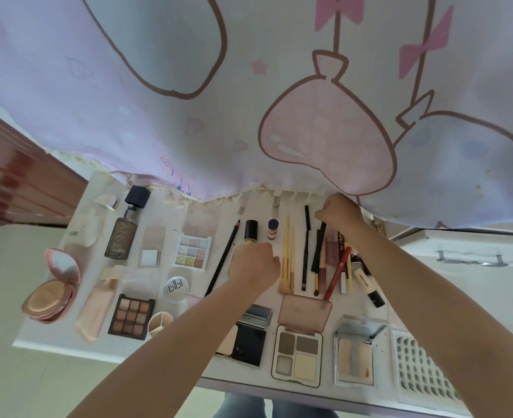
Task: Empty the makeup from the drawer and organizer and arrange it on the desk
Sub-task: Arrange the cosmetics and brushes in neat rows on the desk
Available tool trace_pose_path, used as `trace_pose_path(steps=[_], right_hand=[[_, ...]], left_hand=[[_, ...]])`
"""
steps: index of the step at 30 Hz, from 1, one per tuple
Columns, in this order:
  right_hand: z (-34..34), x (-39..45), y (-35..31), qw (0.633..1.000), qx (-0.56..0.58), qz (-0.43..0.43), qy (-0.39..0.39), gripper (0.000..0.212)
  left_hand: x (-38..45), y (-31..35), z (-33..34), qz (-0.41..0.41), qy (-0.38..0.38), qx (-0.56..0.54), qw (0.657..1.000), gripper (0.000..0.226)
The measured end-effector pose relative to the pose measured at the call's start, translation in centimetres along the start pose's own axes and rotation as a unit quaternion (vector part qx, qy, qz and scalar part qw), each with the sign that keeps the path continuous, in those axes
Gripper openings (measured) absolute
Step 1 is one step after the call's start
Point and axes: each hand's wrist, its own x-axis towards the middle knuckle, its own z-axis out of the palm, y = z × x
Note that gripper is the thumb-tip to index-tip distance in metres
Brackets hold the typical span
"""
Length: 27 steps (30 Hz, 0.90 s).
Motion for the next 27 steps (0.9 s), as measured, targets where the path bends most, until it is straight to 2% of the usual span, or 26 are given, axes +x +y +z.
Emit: trace_pose_path(steps=[4,9,11,14,17,22,24,27], right_hand=[[-2.4,-3.3,0.3,0.998,0.059,-0.008,0.025,0.043],[-3.6,-8.3,1.0,0.979,0.195,0.038,0.036,0.036],[-4.4,-10.2,0.6,0.97,0.238,0.027,0.034,0.033],[-5.8,-12.5,-0.4,0.953,0.3,-0.003,0.036,0.026],[-6.7,-14.1,-1.5,0.954,0.297,-0.028,0.027,0.03],[-7.2,-15.8,-2.1,0.923,0.382,-0.056,0.001,0.031],[-8.2,-16.0,-1.4,0.919,0.387,-0.042,0.064,0.03],[-10.8,-15.8,1.2,0.852,0.501,-0.039,0.149,0.033]], left_hand=[[-0.1,-0.1,-1.0,0.053,0.008,-0.045,0.998,0.033],[-1.1,0.0,-2.0,0.161,-0.012,-0.083,0.983,0.045],[-1.7,0.4,-3.0,0.199,-0.021,-0.076,0.977,0.04],[-2.4,1.2,-5.0,0.252,0.023,-0.063,0.965,0.025],[-3.3,1.5,-6.3,0.291,0.07,-0.038,0.954,0.026],[-5.7,1.9,-7.6,0.319,0.097,0.071,0.94,0.029],[-6.0,1.4,-8.4,0.299,0.061,0.019,0.952,0.027],[-5.7,-0.7,-9.7,0.254,0.028,-0.044,0.966,0.033]])
